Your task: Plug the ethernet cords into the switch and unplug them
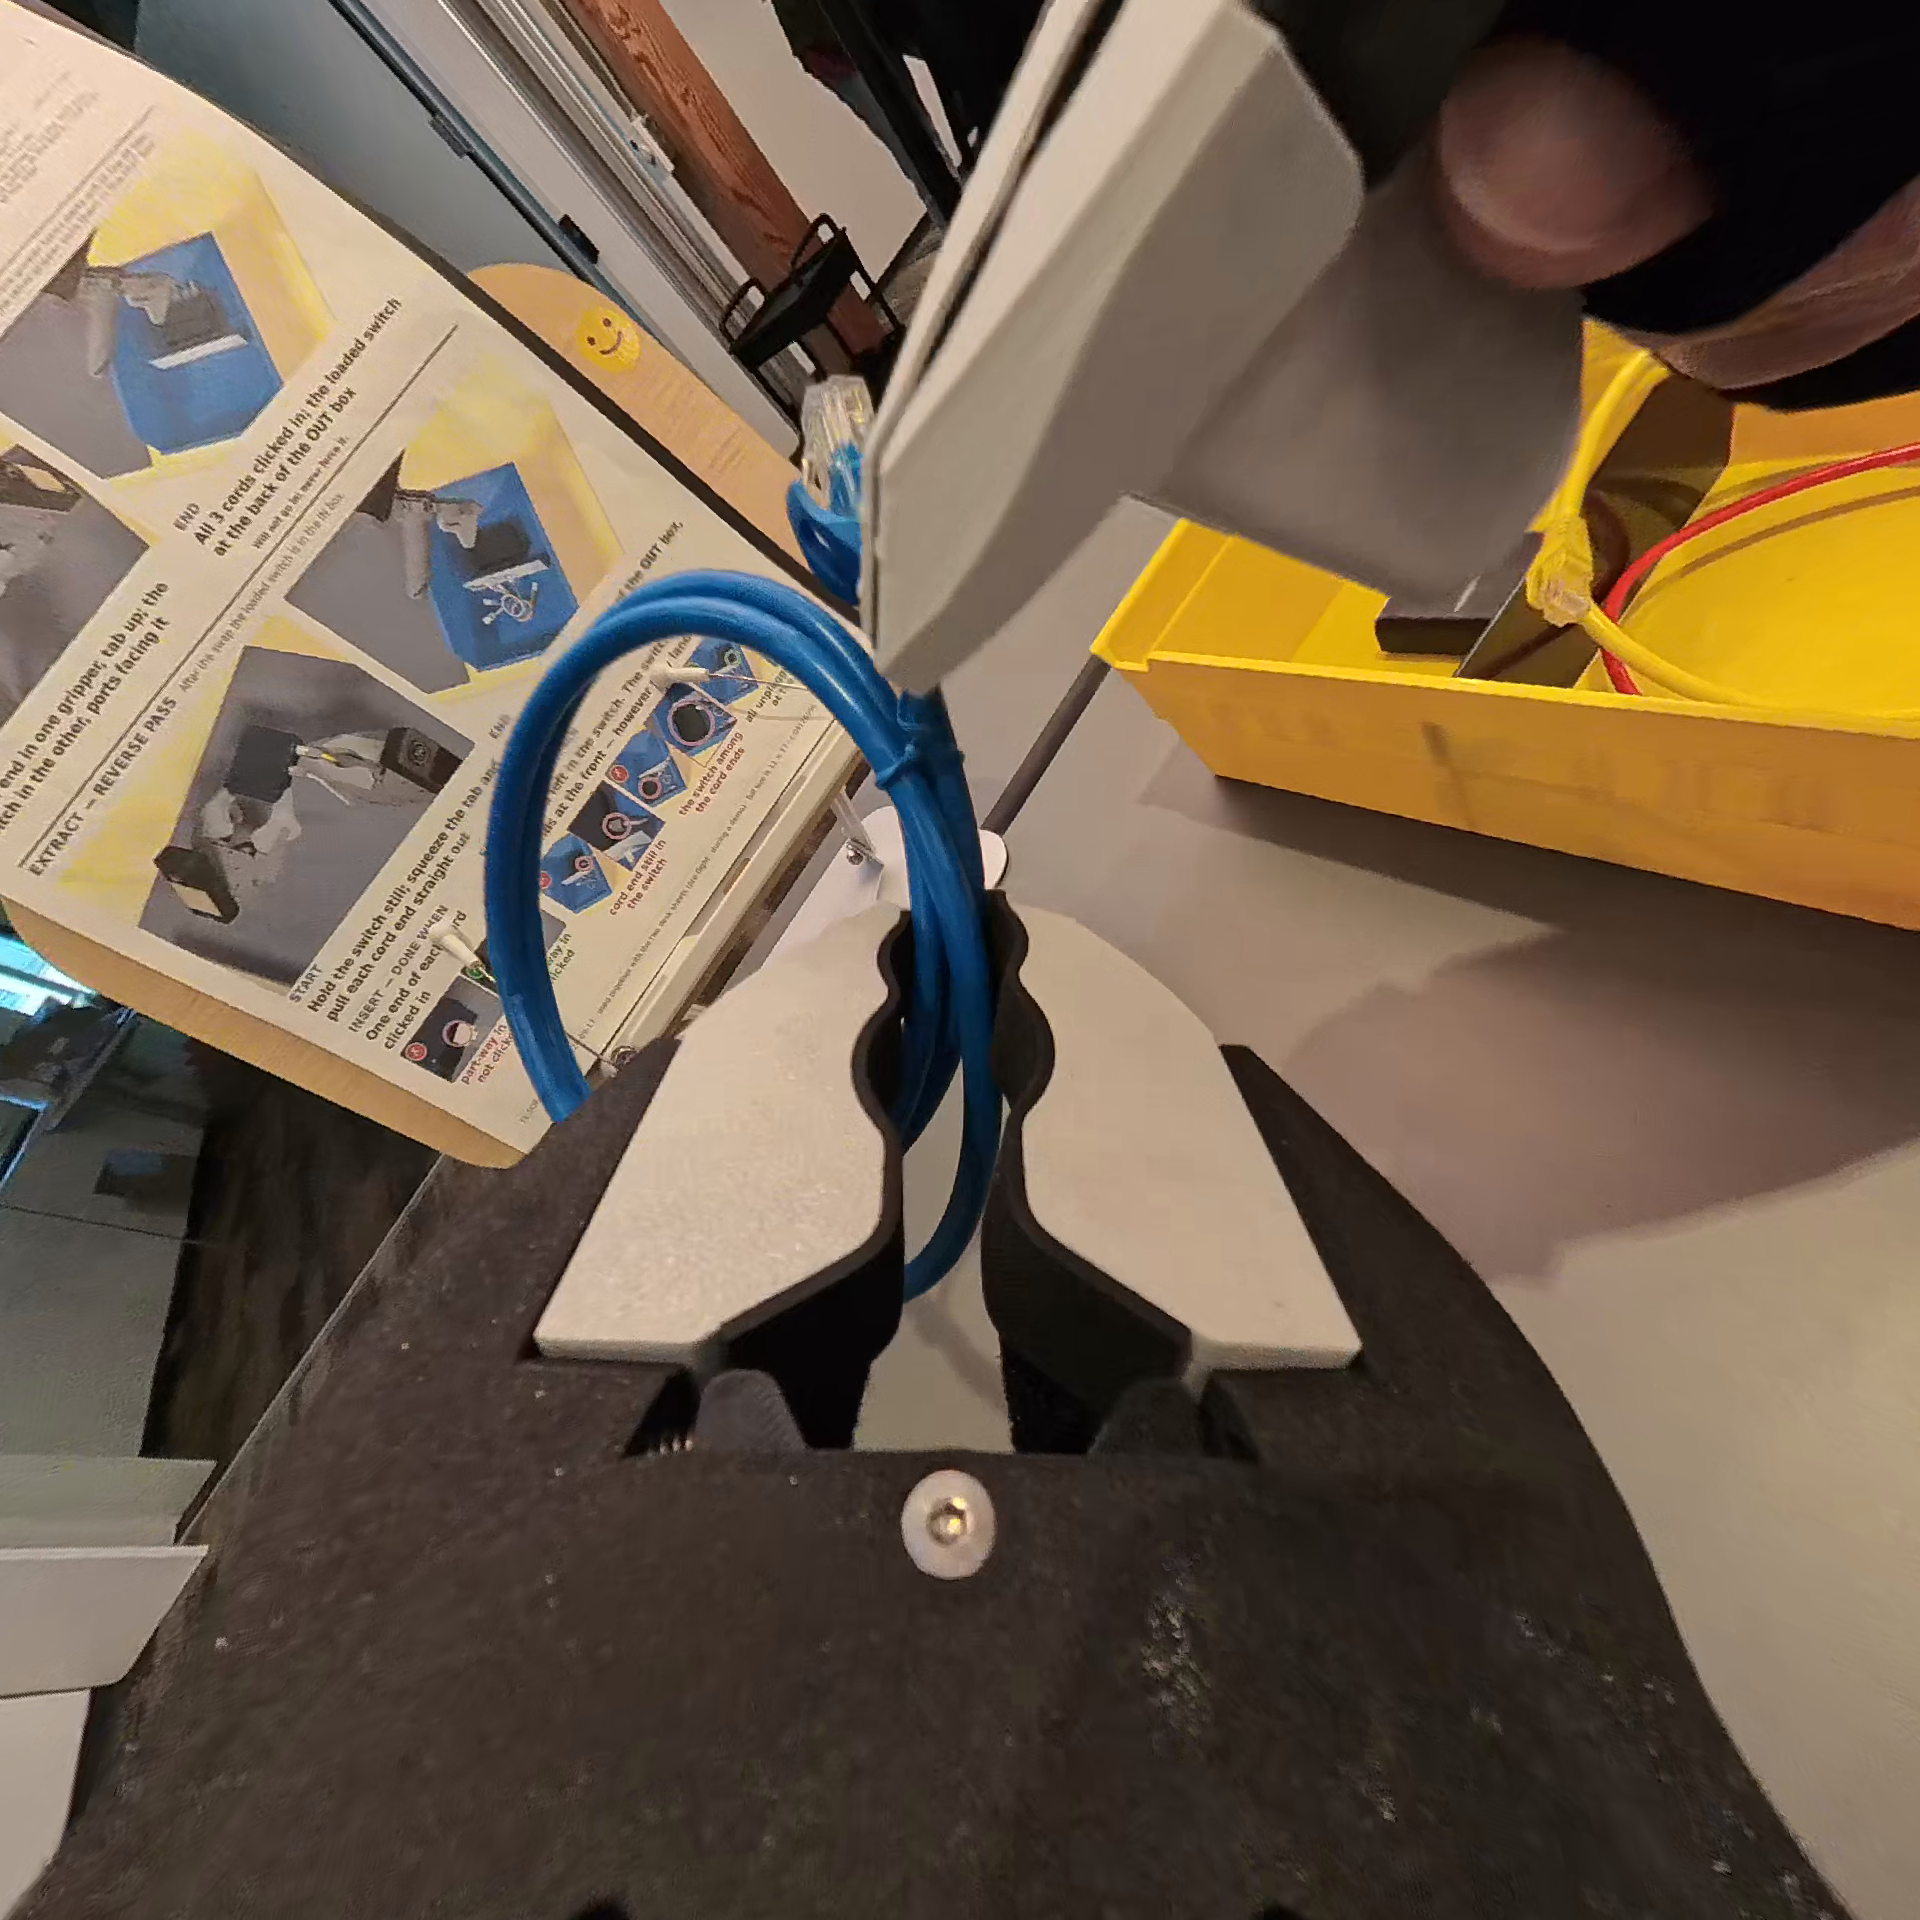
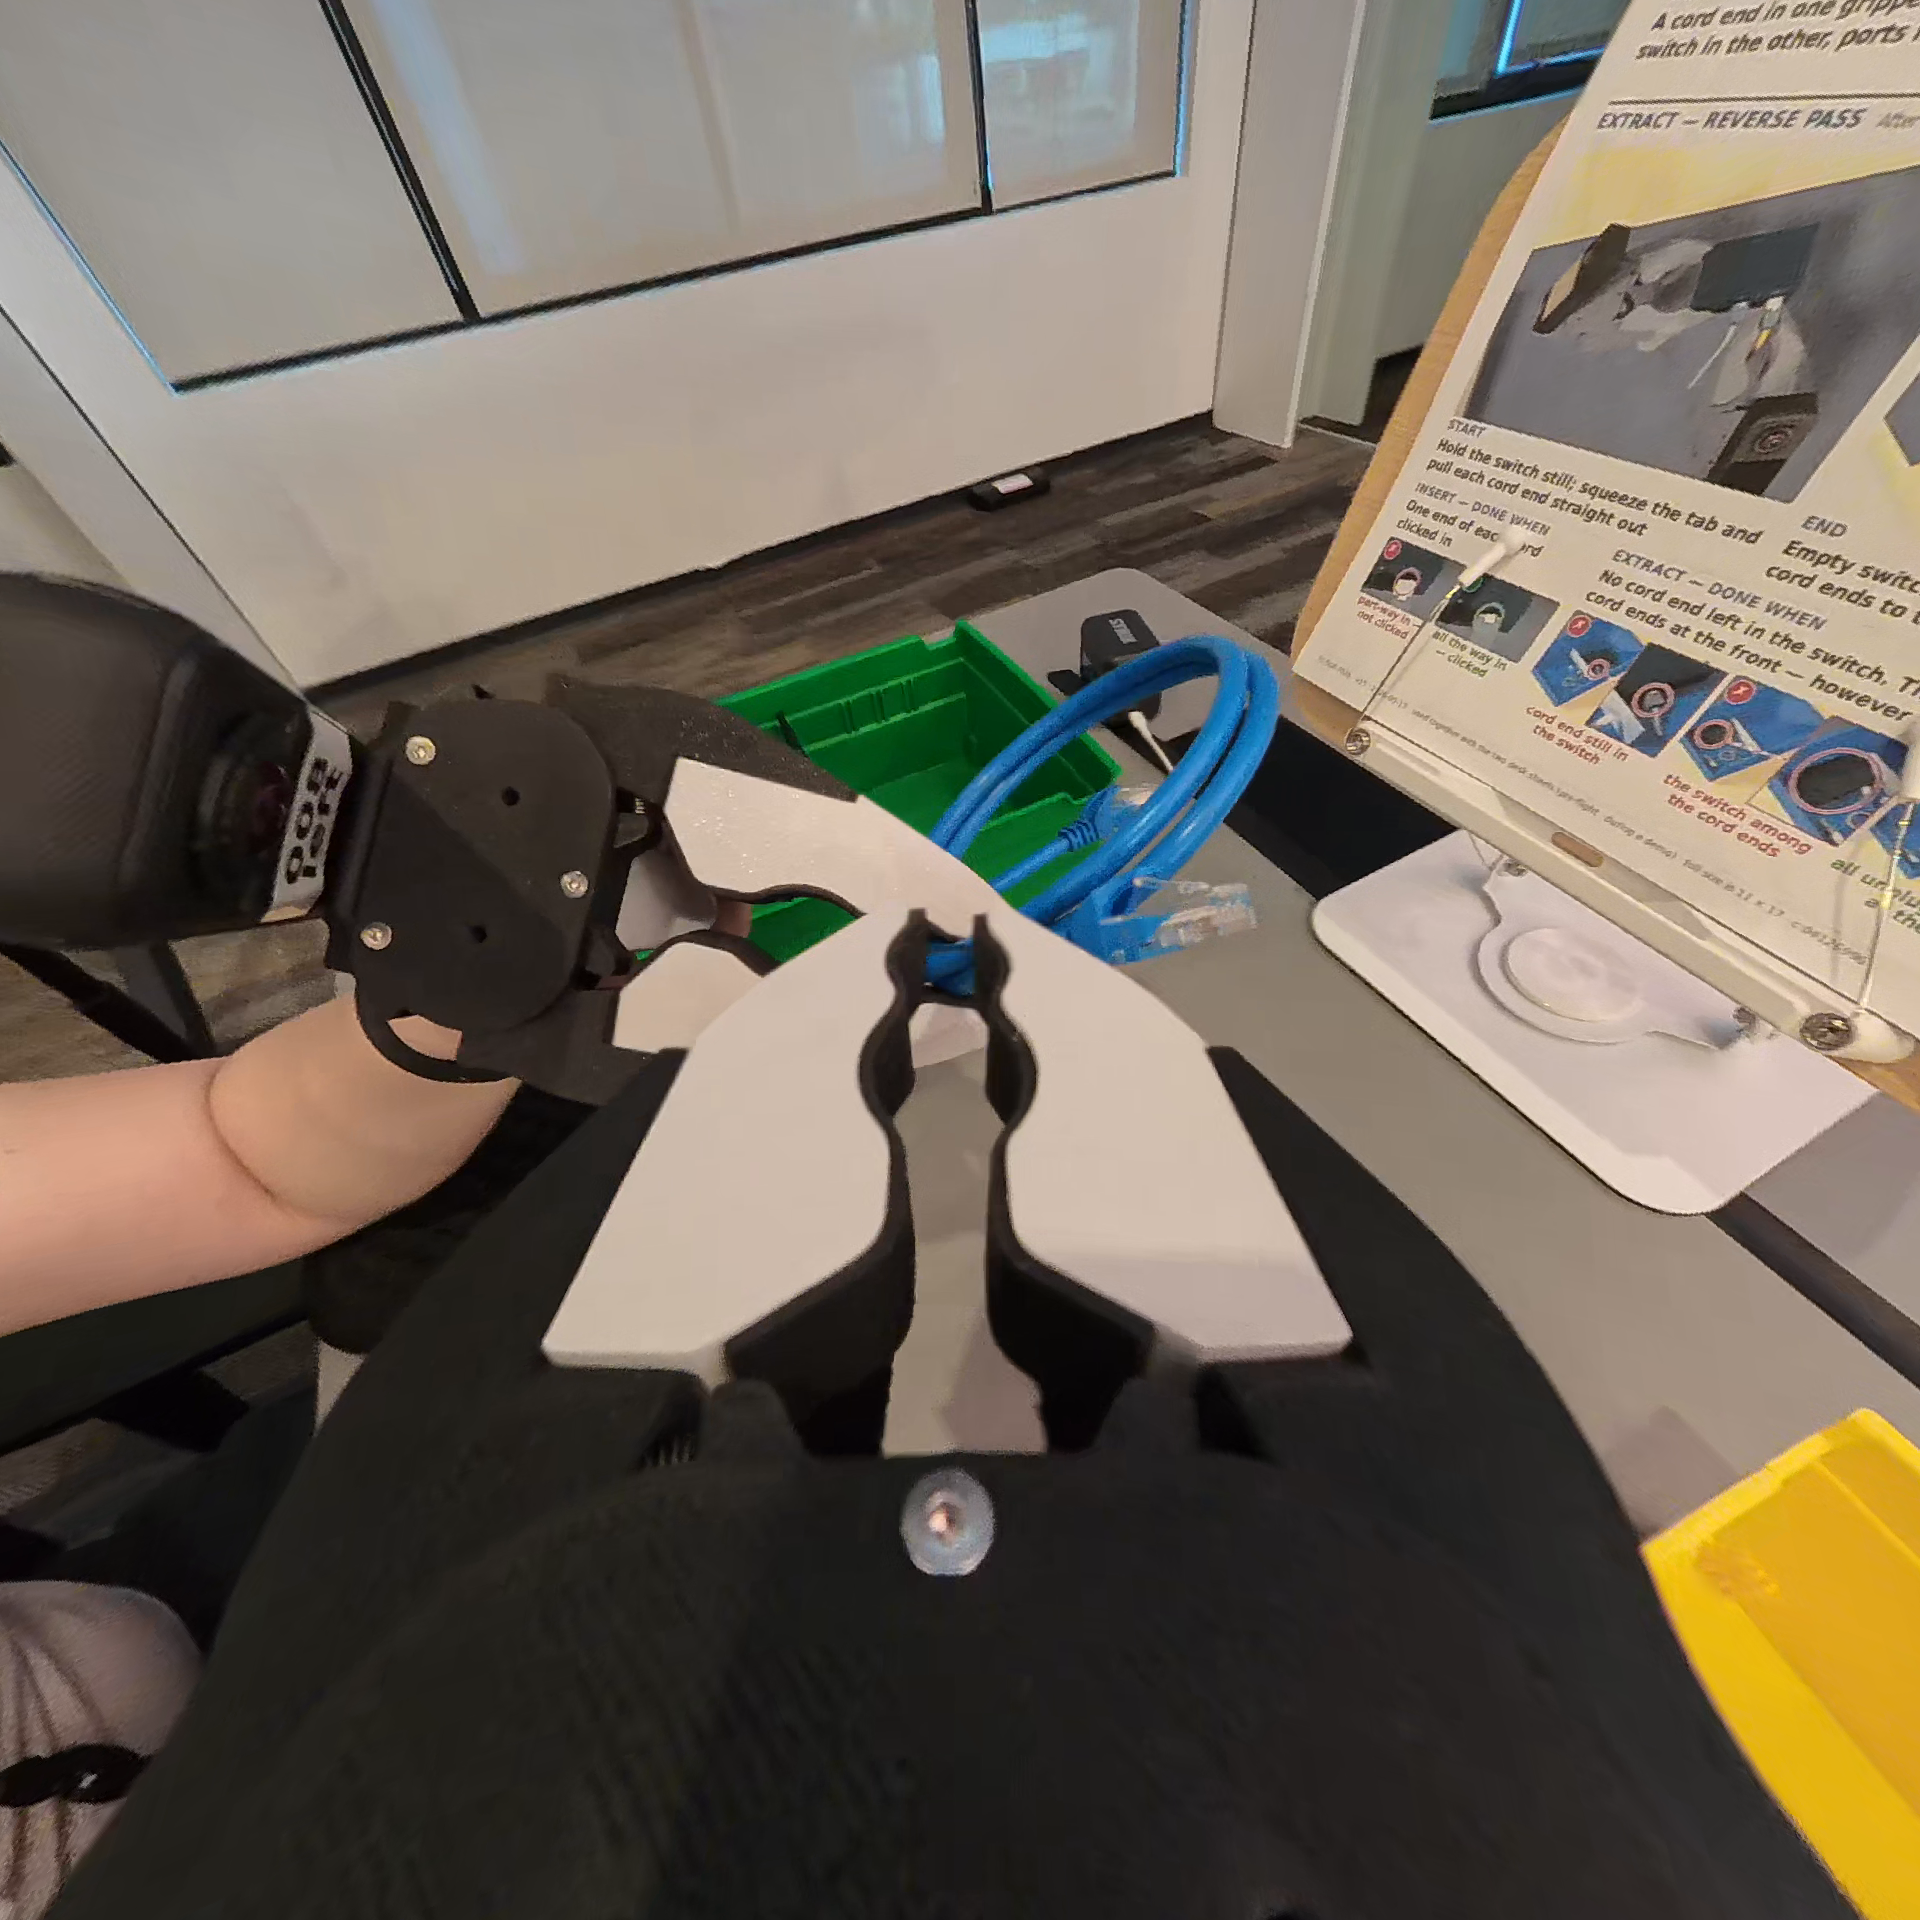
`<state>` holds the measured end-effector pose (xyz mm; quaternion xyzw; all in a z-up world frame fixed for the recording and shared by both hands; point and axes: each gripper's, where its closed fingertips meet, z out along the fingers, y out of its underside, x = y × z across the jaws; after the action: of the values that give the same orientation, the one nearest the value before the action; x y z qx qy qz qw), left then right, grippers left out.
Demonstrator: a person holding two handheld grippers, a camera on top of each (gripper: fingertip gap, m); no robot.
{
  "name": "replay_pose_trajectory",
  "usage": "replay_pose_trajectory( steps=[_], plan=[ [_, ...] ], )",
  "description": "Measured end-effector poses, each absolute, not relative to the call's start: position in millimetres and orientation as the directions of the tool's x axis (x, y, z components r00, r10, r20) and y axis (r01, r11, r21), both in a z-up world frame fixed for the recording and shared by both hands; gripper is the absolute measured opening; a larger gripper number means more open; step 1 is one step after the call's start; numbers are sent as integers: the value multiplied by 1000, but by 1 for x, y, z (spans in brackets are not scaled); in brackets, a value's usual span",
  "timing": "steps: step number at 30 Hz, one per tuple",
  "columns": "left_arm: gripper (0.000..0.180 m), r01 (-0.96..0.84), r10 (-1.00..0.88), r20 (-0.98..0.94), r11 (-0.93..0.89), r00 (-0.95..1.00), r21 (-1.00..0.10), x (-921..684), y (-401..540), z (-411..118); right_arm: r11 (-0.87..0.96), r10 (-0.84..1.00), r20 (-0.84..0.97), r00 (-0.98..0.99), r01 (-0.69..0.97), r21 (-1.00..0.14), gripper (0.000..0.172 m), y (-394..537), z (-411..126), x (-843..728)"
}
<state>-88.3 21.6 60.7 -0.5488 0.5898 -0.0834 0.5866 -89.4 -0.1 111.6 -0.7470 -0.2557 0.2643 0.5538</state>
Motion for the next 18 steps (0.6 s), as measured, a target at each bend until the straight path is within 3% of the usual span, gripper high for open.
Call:
replay_pose_trajectory(
  steps=[5, 18],
  plan=[
    [11, -550, -753, -597, 385, 276, -741, -86, 19, 58, -280, 690, -180, 701, 29, -960, 4, 0, 113, -87],
    [11, -541, -742, -607, 398, 284, -741, -86, 20, 61, -253, 625, -185, 759, -27, -967, 10, -2, 126, -68]
  ],
)
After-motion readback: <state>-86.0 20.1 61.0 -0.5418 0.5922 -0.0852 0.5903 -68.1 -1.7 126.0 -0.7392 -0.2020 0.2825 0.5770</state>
